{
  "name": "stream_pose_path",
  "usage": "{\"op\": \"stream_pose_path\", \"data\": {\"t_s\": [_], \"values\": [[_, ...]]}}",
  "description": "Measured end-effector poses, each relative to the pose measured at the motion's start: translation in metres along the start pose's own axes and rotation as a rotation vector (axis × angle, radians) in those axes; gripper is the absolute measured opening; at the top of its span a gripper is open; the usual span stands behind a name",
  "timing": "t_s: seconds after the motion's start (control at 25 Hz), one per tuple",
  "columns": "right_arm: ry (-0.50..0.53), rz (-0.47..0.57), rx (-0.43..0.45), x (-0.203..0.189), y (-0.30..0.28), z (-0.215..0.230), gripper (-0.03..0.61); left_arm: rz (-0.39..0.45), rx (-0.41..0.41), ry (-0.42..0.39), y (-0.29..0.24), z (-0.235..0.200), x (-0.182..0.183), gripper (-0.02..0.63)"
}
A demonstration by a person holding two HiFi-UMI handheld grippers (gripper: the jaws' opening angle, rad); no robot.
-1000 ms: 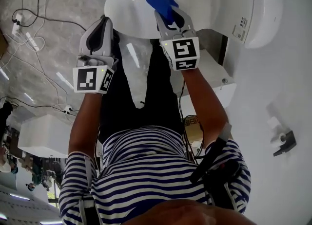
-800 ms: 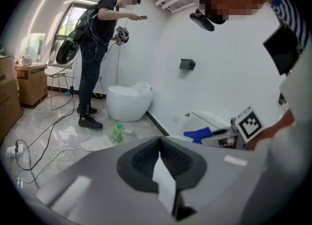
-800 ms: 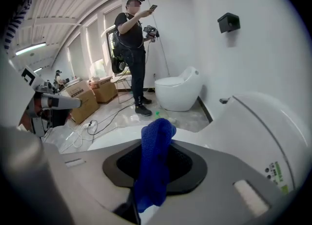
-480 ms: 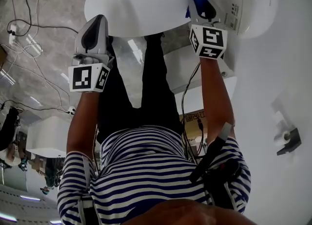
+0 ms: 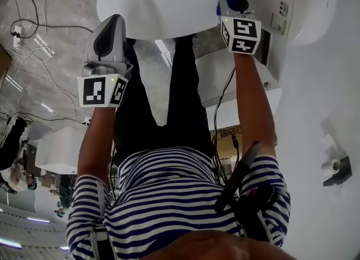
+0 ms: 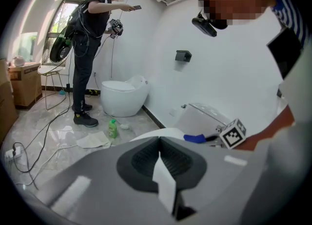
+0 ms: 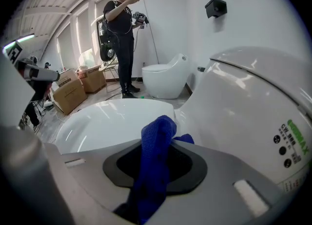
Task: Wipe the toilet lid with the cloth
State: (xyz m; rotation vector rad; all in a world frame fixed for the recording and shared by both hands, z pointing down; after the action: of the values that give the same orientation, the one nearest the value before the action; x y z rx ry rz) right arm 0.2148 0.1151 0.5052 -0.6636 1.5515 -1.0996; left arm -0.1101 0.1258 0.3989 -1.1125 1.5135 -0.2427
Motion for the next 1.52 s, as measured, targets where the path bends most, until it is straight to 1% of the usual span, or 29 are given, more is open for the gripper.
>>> {"op": "stream_pose_path", "data": {"t_s": [0.36,0.6,1.2,1.52], "values": [[0.019,-0.008,0.026,0.0,-0.006,-0.014,0.106,0.002,-0.003,-0.001,-0.003,-0.001,0.002,0.002],[0.039,-0.01,0.071,0.006,-0.007,-0.046,0.106,0.009,0.001,0.006,0.006,-0.008,0.002,0.002],[0.066,-0.011,0.2,0.023,-0.023,-0.166,0.106,0.018,0.057,0.047,0.044,-0.064,-0.015,0.002],[0.139,-0.033,0.312,0.022,-0.029,-0.251,0.106,0.022,0.075,0.067,0.059,-0.09,-0.023,0.002]]}}
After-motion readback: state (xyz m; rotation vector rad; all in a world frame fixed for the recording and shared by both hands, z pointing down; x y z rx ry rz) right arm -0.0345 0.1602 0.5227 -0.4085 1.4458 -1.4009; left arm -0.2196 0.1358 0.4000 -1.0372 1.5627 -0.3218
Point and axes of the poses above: the fingertips, and each gripper's own axes: y backward along the fingers, z to its right, x out of its top, the point moved 8 cm from there along y, backward along the fingers, and after that the axes turned 12 degrees about -z, right-handed, at the moved point
